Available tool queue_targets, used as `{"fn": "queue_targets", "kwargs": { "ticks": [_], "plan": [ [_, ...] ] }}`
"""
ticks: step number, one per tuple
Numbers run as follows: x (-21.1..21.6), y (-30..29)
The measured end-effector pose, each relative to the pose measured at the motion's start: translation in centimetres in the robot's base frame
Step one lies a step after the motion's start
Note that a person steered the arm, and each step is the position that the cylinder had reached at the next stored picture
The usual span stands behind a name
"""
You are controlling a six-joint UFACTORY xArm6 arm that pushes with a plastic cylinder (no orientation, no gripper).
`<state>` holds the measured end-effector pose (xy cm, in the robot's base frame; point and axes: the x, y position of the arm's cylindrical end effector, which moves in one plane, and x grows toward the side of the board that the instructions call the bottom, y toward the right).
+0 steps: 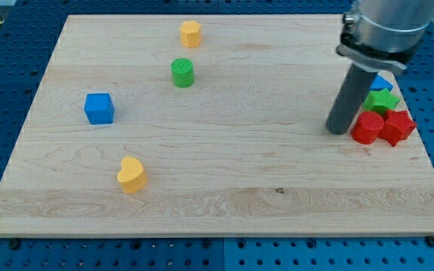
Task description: Place the green circle to the left of the green star
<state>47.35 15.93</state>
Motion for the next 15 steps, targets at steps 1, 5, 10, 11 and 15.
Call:
{"fn": "queue_targets", "kwargs": {
  "ticks": [1, 5, 10, 11, 15],
  "plan": [
    [0.0, -5.4],
    [-1.8, -9.0],
    [-6.1, -28.0],
    [-6.7, -28.3],
    [-11.0, -28.1]
  ]
}}
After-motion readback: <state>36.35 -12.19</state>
